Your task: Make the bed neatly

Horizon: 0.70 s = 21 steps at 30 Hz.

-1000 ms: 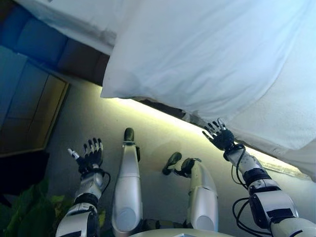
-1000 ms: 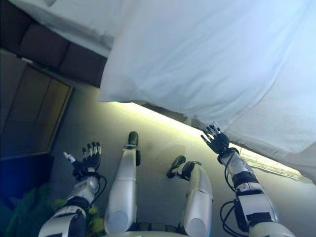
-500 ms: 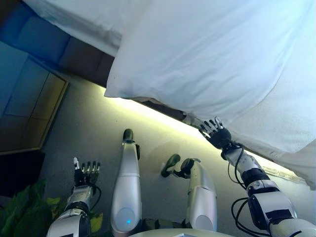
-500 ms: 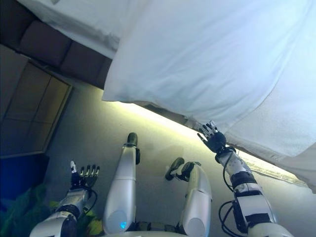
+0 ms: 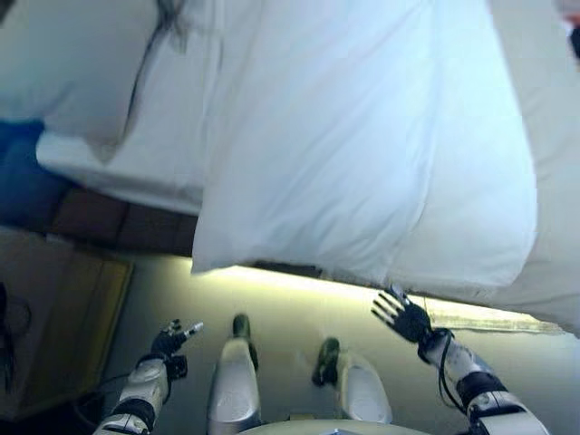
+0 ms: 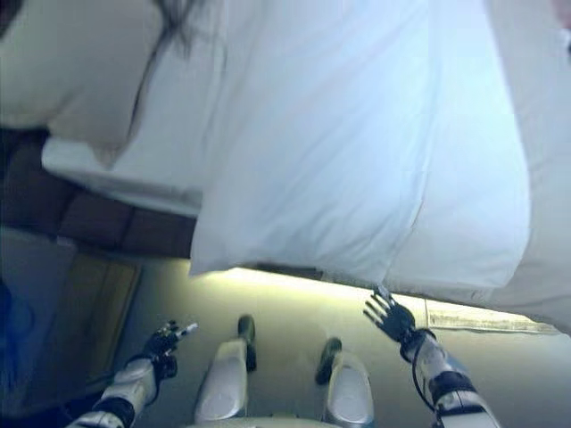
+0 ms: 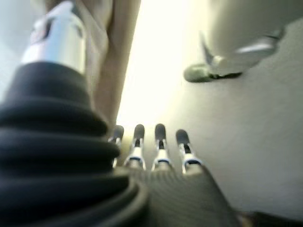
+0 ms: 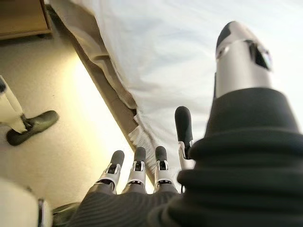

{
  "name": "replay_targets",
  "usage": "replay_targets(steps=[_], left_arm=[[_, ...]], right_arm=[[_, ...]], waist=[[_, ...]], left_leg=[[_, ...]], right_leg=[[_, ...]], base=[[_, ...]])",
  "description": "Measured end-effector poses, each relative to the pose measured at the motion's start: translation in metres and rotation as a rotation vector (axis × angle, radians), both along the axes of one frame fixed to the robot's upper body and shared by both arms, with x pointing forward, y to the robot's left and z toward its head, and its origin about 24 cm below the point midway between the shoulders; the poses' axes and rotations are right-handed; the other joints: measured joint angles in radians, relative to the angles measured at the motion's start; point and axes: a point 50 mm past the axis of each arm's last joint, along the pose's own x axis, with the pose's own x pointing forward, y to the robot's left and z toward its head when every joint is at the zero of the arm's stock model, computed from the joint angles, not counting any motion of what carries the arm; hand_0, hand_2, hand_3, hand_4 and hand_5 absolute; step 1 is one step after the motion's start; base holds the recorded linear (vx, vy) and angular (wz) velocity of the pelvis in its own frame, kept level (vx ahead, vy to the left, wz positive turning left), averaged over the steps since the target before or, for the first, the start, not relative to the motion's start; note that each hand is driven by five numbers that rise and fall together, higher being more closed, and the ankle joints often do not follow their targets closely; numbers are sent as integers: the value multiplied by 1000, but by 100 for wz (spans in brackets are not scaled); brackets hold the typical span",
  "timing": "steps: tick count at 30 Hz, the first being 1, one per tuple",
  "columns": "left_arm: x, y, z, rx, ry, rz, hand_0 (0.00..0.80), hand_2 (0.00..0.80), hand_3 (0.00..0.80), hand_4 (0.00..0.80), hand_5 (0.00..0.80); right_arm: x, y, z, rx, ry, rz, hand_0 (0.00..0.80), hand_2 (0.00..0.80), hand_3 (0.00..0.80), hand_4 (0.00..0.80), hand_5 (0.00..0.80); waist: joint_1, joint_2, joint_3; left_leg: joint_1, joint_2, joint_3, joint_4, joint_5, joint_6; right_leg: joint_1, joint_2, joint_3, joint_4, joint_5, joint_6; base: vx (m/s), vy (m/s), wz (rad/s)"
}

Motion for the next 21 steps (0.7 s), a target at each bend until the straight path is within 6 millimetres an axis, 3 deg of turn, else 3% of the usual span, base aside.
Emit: replay_targets(steps=[4,7,10,15,21], left_arm=[[-29,-5,-14,8,193,-190,0,0,0,0,0],[-36,-11,-18,-47,268,-249,0,0,0,0,0],[-44,-21,-24,-126,341,-266,0,0,0,0,0],[-73,-51,-38,-256,456,-252,0,0,0,0,0],[-85,-64,-44,-237,495,-223,0,0,0,0,0]], right_arm=[[-54,19,-30,47,185,11,0,0,0,0,0],[-87,21,-41,27,284,25,0,0,0,0,0],[-94,18,-44,-30,311,-6,0,0,0,0,0],[-110,23,-51,-147,402,-35,0,0,0,0,0],[-111,37,-54,-169,419,60,0,0,0,0,0]], waist=[[-46,-6,-121],[-86,-5,-149],[-114,-3,-160],[-112,4,-197],[-107,12,-221]], left_leg=[[150,-30,44,-149,16,-8],[227,-36,69,-228,37,-14],[247,-31,83,-234,32,-20],[284,-17,95,-234,24,-31],[315,1,116,-234,21,-40]], right_leg=[[105,6,50,-149,50,19],[141,17,83,-187,63,21],[152,24,106,-213,79,20],[180,46,139,-246,101,11],[199,65,159,-254,108,3]], base=[[135,-34,-50],[63,-25,-40],[73,-38,-25],[74,-44,-21],[47,-42,-12]])
